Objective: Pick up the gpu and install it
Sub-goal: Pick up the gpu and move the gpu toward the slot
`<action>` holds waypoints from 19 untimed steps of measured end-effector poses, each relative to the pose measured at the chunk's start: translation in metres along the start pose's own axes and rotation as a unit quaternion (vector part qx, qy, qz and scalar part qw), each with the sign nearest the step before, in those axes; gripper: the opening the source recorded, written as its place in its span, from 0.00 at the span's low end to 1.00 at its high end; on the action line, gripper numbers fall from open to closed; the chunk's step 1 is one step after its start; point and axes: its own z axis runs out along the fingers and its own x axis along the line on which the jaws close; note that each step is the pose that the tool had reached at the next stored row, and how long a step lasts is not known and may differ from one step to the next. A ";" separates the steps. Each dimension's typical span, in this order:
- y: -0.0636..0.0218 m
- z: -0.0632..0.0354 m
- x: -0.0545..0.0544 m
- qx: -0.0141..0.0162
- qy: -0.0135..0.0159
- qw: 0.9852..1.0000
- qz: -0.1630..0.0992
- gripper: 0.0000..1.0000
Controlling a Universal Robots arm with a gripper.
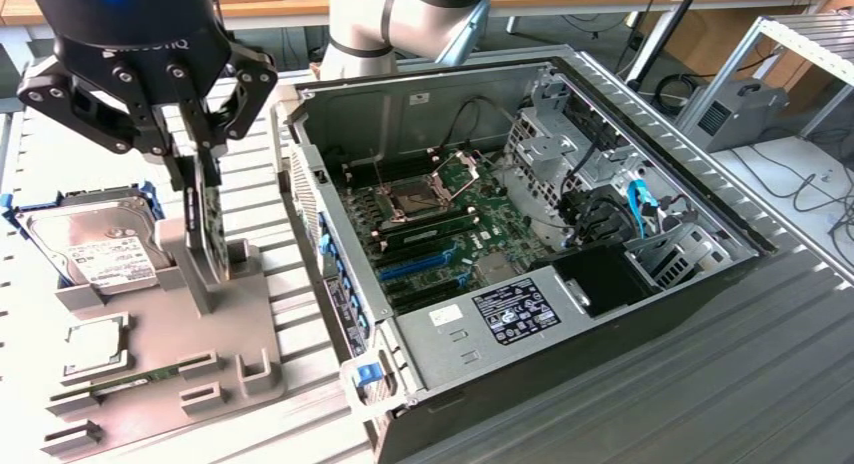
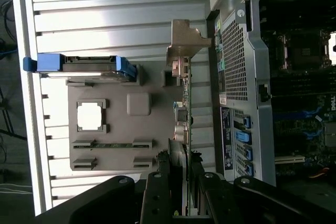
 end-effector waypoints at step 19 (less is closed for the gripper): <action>0.0003 -0.0075 0.000 0.000 0.000 1.000 0.000 0.26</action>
